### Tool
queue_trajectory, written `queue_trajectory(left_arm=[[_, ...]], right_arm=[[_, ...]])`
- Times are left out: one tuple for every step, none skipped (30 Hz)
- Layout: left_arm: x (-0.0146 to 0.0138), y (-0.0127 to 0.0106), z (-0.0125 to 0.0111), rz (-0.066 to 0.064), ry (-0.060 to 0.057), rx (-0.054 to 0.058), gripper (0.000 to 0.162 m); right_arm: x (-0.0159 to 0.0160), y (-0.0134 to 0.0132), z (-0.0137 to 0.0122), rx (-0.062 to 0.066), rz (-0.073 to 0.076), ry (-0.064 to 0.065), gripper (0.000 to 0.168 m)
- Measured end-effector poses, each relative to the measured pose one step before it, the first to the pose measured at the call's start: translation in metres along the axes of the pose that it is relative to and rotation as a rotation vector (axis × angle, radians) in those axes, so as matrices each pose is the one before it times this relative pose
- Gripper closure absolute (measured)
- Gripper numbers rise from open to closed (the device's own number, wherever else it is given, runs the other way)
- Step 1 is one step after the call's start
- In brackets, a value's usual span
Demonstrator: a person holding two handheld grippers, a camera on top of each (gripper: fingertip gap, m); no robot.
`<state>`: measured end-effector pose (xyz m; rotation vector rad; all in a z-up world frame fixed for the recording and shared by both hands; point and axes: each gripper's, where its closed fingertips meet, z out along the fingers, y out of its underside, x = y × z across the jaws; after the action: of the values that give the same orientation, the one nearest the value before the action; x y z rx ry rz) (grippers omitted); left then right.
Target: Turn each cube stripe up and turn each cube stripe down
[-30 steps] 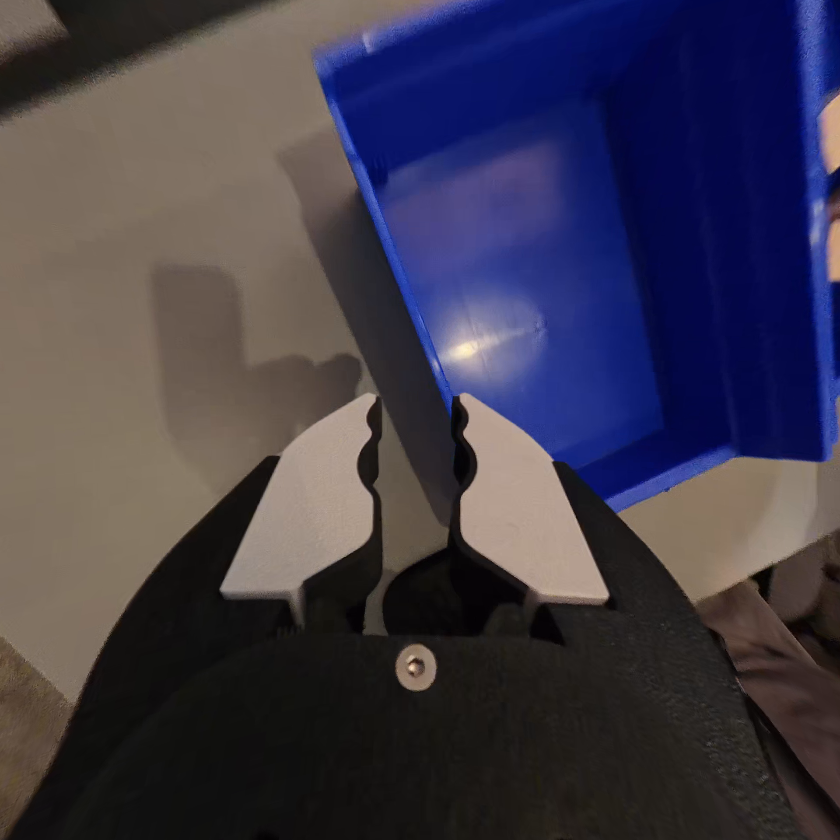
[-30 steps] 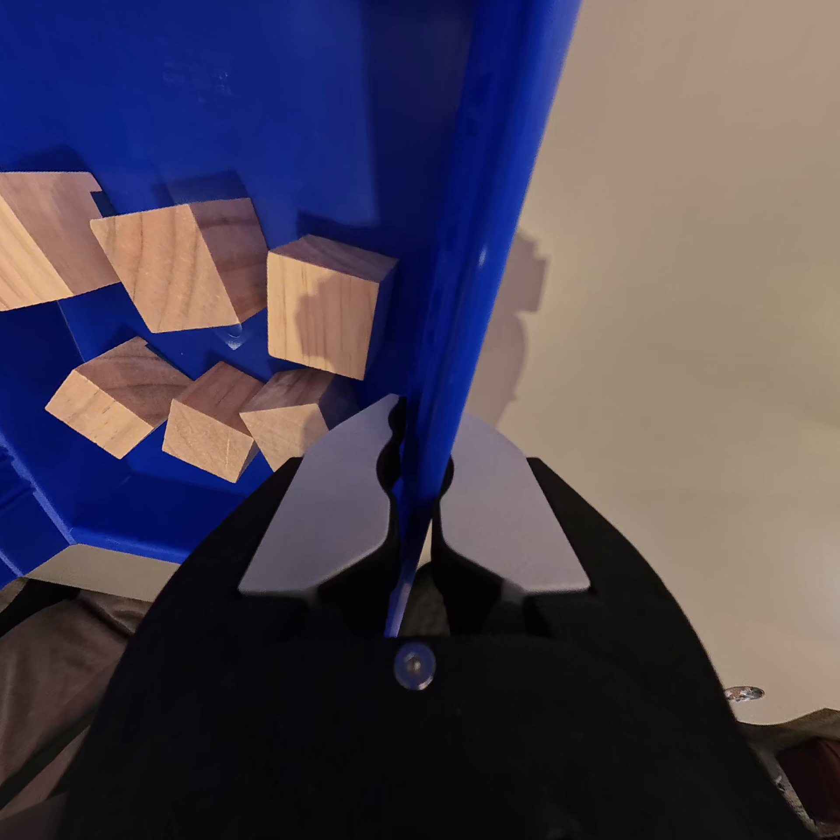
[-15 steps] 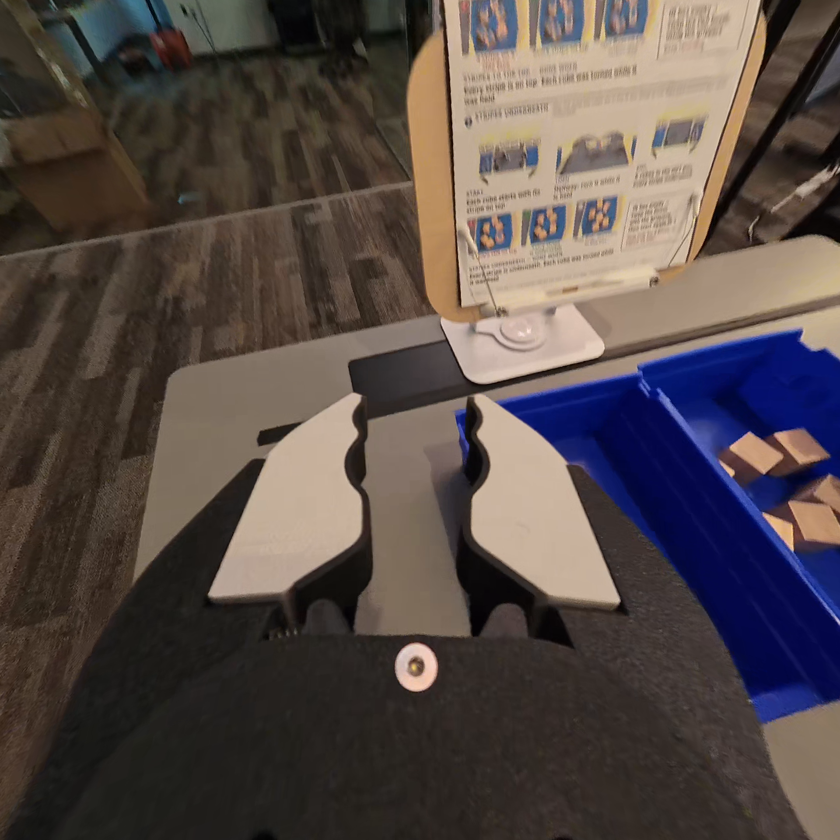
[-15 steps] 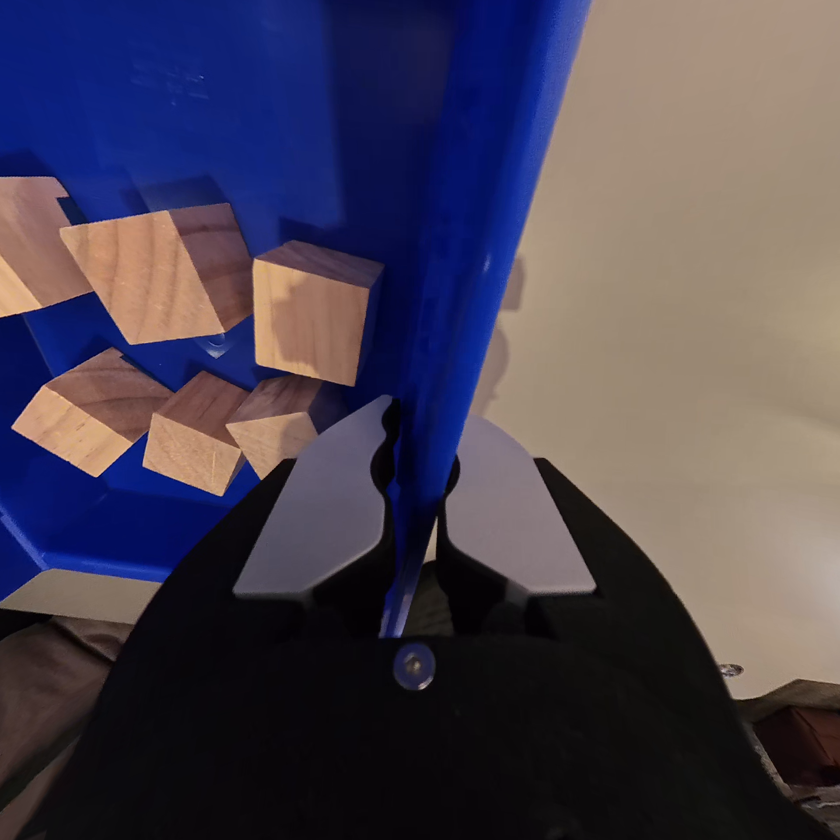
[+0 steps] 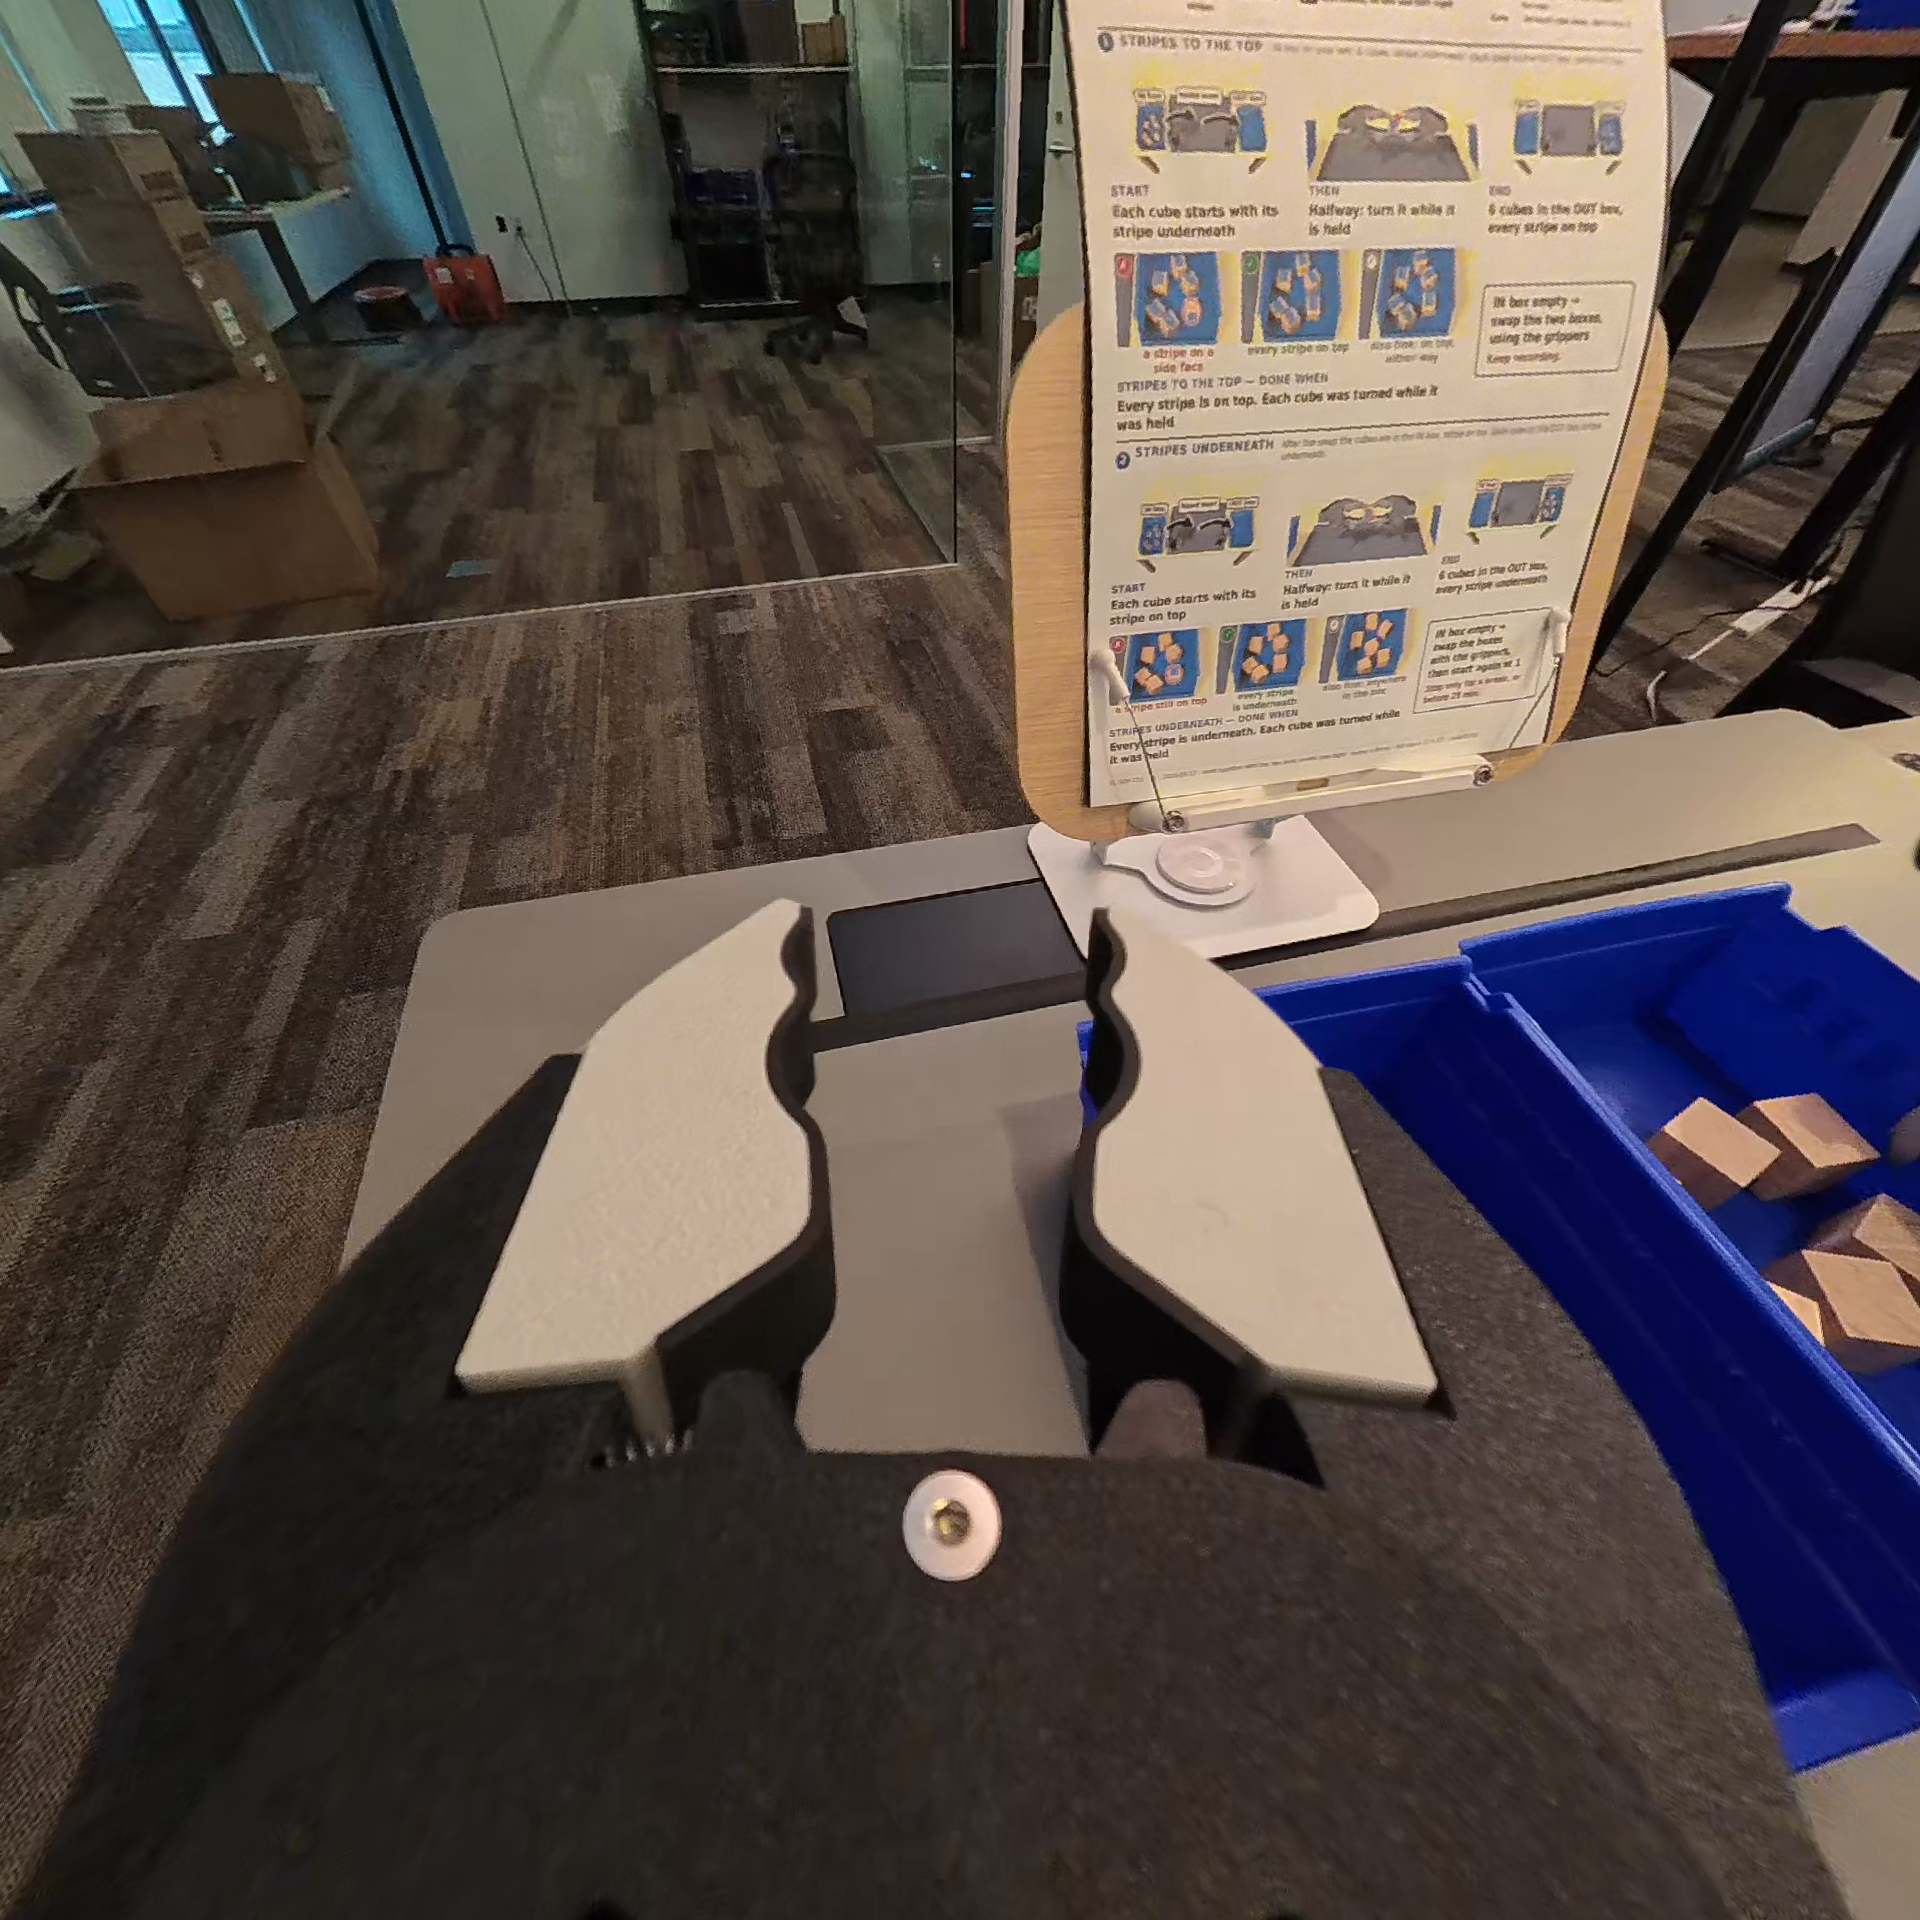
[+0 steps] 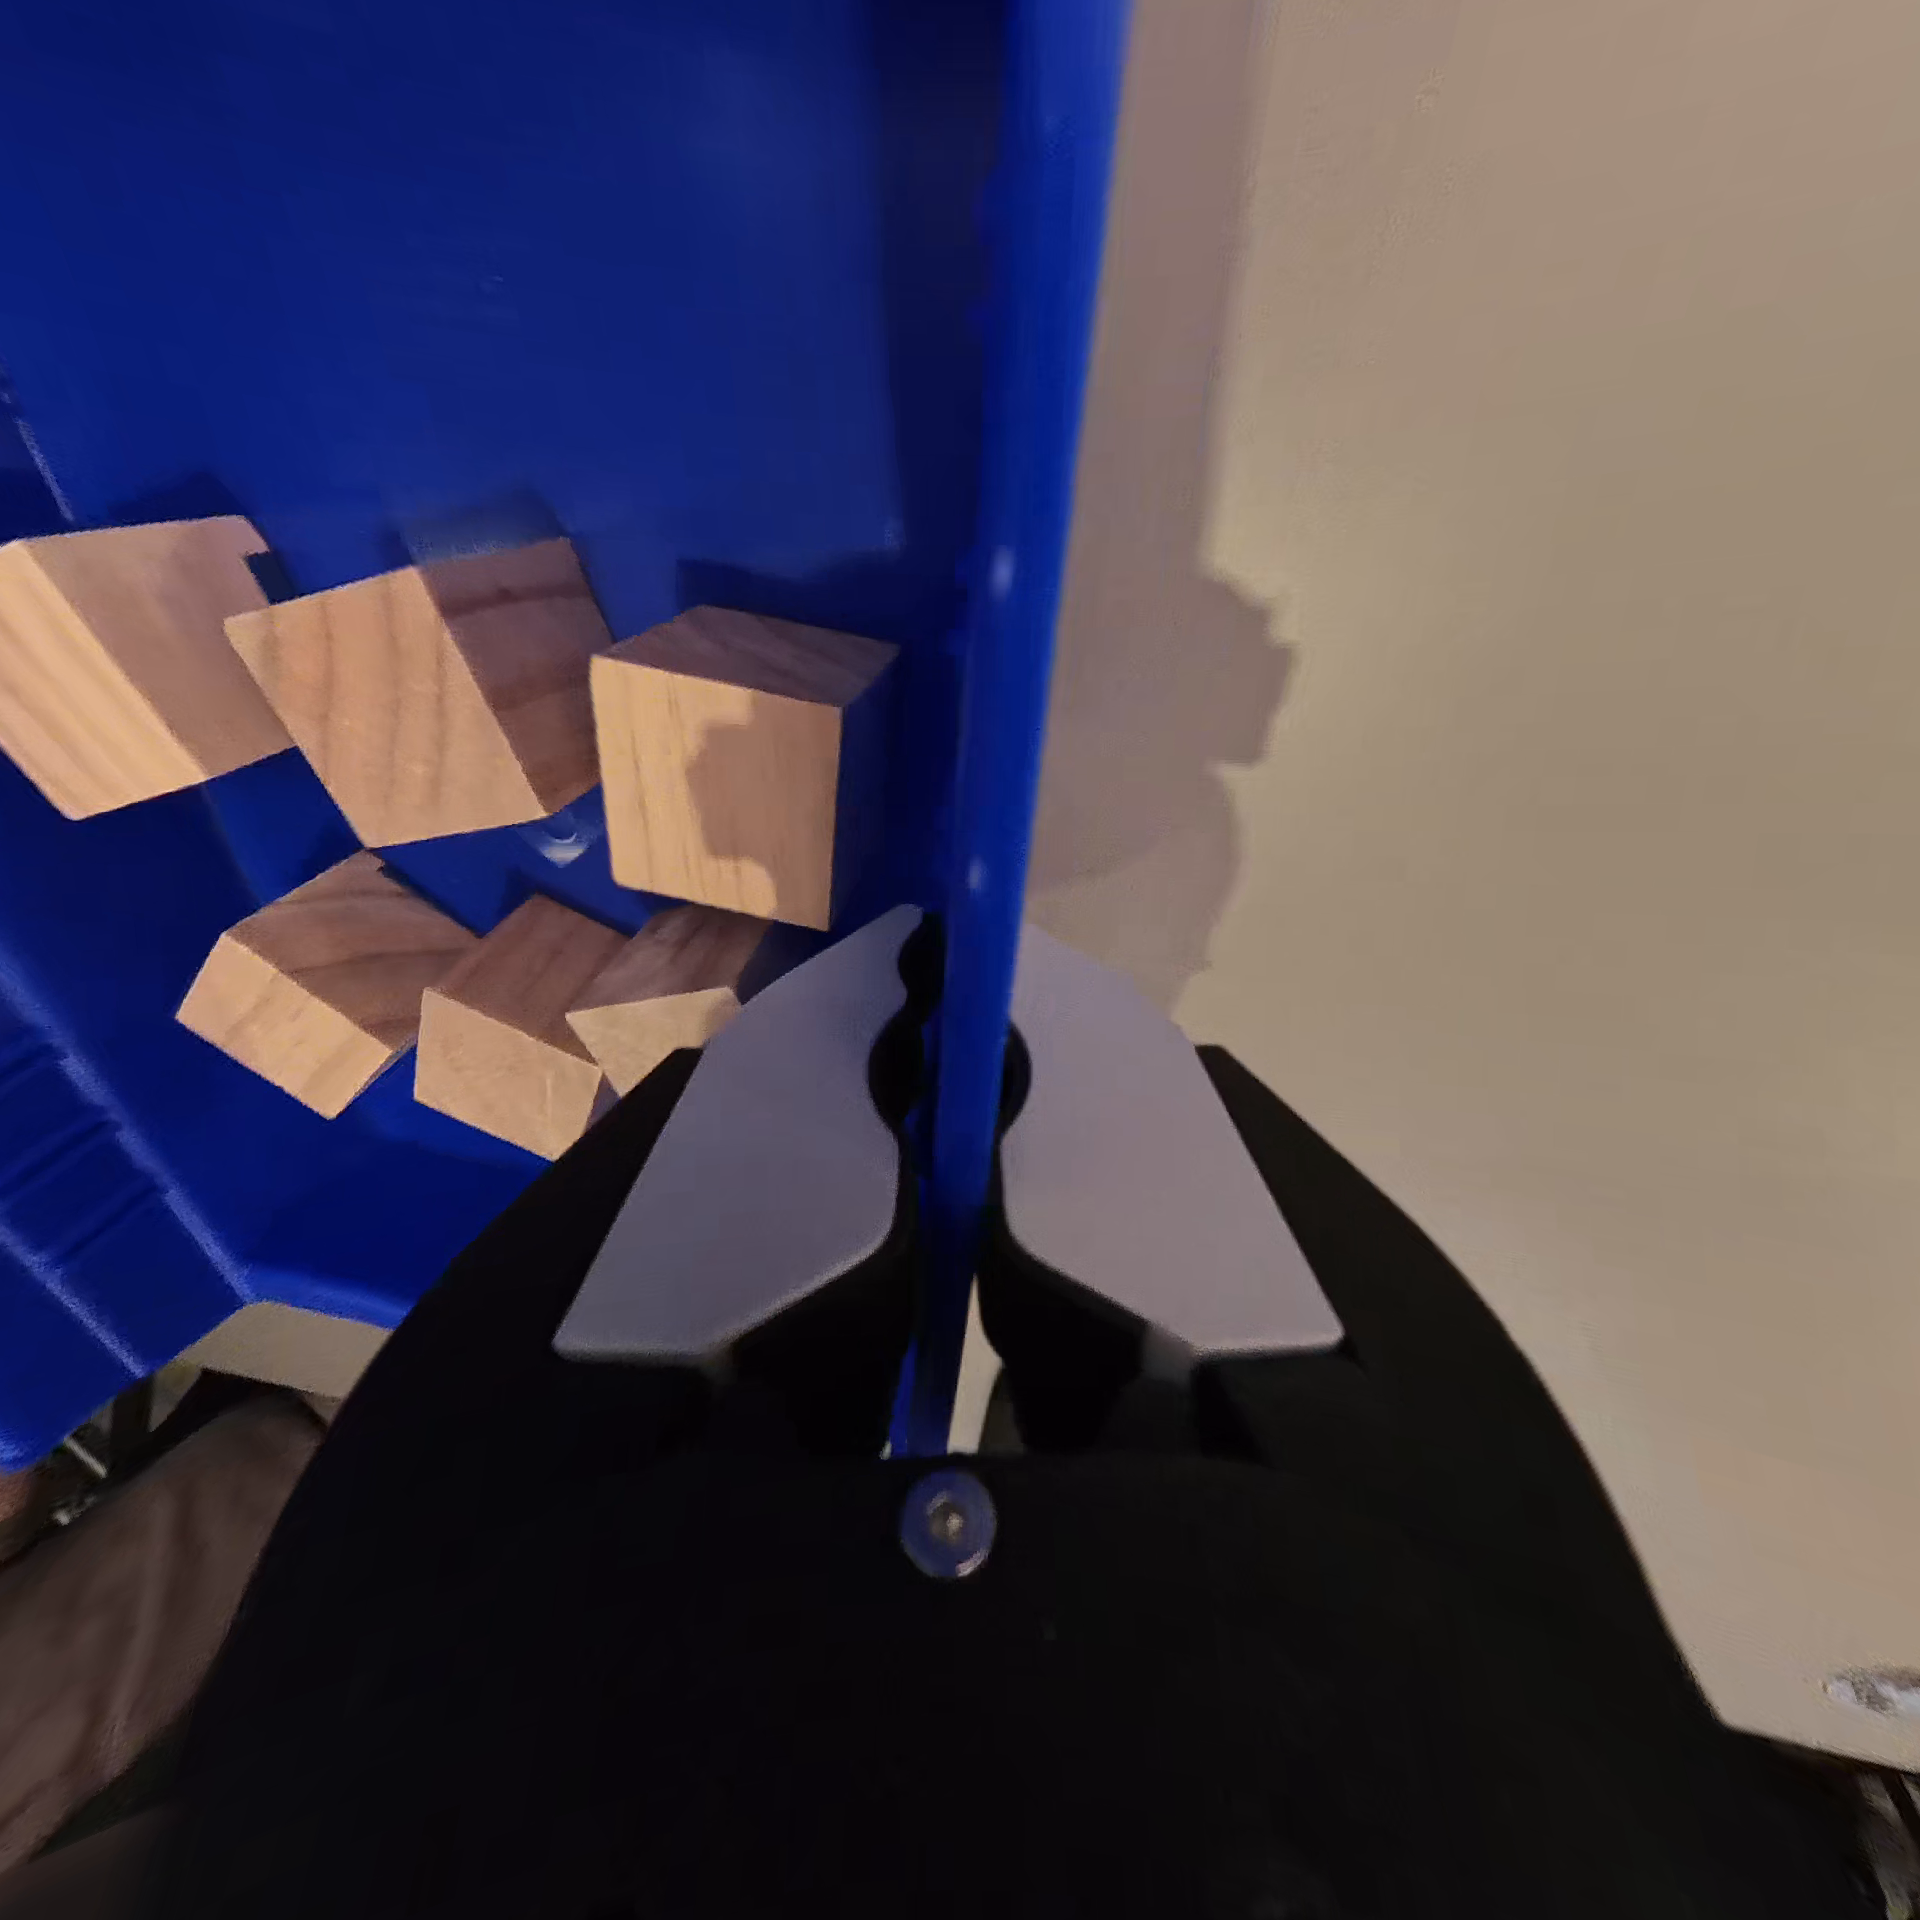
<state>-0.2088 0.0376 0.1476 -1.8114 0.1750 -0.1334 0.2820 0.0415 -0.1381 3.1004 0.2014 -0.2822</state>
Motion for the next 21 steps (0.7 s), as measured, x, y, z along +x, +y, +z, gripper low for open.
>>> queue_trajectory(left_arm=[[-0.00164,-0.00098,-0.00037,-0.0007,-0.0045,0.0050,0.111],[-0.00088,-0.00127,-0.00028,-0.0005,0.0015,0.0064,0.110],[-0.00114,-0.00136,-0.00011,-0.0019,0.0003,0.0077,0.109],[-0.00163,-0.00163,-0.00017,-0.0031,-0.0028,0.0101,0.107],[-0.00083,-0.00153,-0.00014,-0.0010,0.0044,0.0101,0.107],[0.00052,-0.00127,-0.00034,0.0047,0.0125,0.0072,0.109],[-0.00040,-0.00083,-0.00067,0.0066,0.0063,0.0040,0.110],[-0.00121,-0.00053,-0.00129,0.0048,0.0008,0.0007,0.110],[-0.00108,0.00012,-0.00213,-0.0015,0.0009,-0.0053,0.109],[0.00023,-0.00001,-0.00317,-0.0051,0.0100,-0.0067,0.109],[0.00171,-0.00115,-0.00386,-0.0015,0.0171,0.0010,0.108],[0.00093,-0.00213,-0.00483,0.0014,0.0102,0.0087,0.108],[-0.00086,-0.00301,-0.00538,0.0000,-0.0025,0.0141,0.108],[-0.00082,-0.00309,-0.00568,-0.0006,-0.0016,0.0154,0.109],[-0.00018,-0.00275,-0.00558,-0.0029,0.0038,0.0149,0.110],[0.00023,-0.00191,-0.00544,-0.0038,0.0055,0.0144,0.114],[0.00035,-0.00164,-0.00526,-0.0019,0.0067,0.0146,0.118],[0.00054,-0.00171,-0.00483,0.0007,0.0074,0.0165,0.119],[0.00053,-0.00155,-0.00433,0.0040,0.0067,0.0164,0.119],[-0.00025,-0.00168,-0.00386,0.0050,0.0020,0.0163,0.119],[-0.00176,-0.00129,-0.00347,0.0024,-0.0091,0.0140,0.119]], right_arm=[[0.00069,0.00053,-0.00017,0.0006,-0.0210,-0.0068,0.162],[0.00072,0.00061,-0.00012,-0.0046,-0.0195,0.0033,0.162],[0.00054,0.00004,-0.00020,-0.0047,-0.0011,-0.0030,0.162],[0.00059,-0.00040,-0.00021,-0.0038,-0.0086,-0.0055,0.162],[0.00075,-0.00037,-0.00033,-0.0024,-0.0104,-0.0095,0.162],[0.00123,0.00028,-0.00045,-0.0050,-0.0020,-0.0097,0.162],[0.00212,0.00055,-0.00090,-0.0070,-0.0011,-0.0018,0.162],[0.00246,0.00087,-0.00144,-0.0079,-0.0061,0.0031,0.162],[0.00233,0.00128,-0.00194,-0.0066,-0.0032,-0.0001,0.163],[0.00172,0.00235,-0.00217,-0.0104,0.0071,-0.0054,0.162],[0.00148,0.00304,-0.00250,-0.0138,-0.0037,-0.0022,0.163],[0.00121,0.00271,-0.00357,-0.0084,-0.0103,0.0007,0.162],[0.00050,0.00228,-0.00487,-0.0020,-0.0033,-0.0028,0.162],[0.00022,0.00136,-0.00610,0.0050,-0.0037,0.0025,0.162],[-0.00067,0.00166,-0.00732,0.0033,-0.0078,0.0050,0.162],[-0.00221,0.00095,-0.00879,0.0069,-0.0151,0.0051,0.162],[-0.00324,0.00098,-0.00990,0.0066,-0.0127,0.0083,0.162],[-0.00421,-0.00023,-0.01107,0.0096,-0.0108,0.0101,0.162],[-0.00521,-0.00091,-0.01184,0.0077,-0.0104,0.0123,0.162],[-0.00648,-0.00164,-0.01242,0.0060,-0.0111,0.0120,0.162],[-0.00798,-0.00284,-0.01236,0.0036,-0.0157,0.0119,0.163]])
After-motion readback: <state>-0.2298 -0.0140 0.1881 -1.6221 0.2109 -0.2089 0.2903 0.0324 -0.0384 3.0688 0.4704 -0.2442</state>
